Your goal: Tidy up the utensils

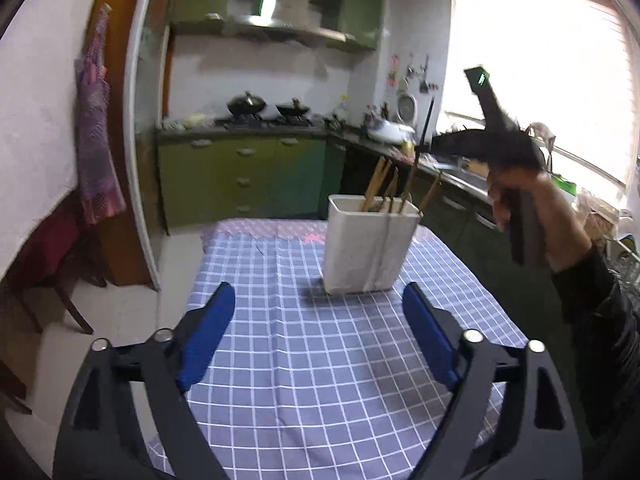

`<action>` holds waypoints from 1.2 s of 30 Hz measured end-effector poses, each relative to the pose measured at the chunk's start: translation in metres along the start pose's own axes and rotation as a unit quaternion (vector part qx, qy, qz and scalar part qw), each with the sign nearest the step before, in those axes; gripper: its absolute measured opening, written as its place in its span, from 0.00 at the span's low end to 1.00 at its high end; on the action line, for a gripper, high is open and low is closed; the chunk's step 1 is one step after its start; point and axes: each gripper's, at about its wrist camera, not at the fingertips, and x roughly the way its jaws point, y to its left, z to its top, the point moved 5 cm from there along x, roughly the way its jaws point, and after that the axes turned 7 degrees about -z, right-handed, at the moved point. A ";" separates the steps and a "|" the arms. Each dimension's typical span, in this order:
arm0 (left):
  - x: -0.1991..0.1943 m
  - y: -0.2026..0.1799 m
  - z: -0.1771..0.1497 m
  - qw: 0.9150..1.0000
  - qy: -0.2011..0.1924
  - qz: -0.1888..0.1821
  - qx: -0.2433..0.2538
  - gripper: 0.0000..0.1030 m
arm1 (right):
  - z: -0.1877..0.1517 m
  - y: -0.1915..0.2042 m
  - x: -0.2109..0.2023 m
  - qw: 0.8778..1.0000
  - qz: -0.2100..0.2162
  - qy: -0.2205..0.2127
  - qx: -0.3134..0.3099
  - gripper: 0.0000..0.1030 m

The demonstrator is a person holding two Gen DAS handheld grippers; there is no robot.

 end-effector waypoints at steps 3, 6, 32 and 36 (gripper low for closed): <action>-0.009 -0.008 0.000 0.999 -0.022 0.017 0.016 0.91 | -0.013 0.005 0.011 1.000 -0.002 0.014 -0.006 0.07; -0.014 -0.013 -0.002 0.999 -0.030 0.025 0.024 0.93 | -0.017 0.007 0.006 1.000 -0.002 0.008 -0.005 0.07; -0.043 -0.048 -0.044 1.000 -0.003 -0.013 0.027 0.93 | -0.239 -0.011 -0.253 0.992 -0.007 -0.121 0.030 0.95; -0.059 -0.044 -0.048 1.000 -0.009 -0.009 0.016 0.93 | -0.252 -0.003 -0.265 0.993 -0.012 -0.119 0.023 0.95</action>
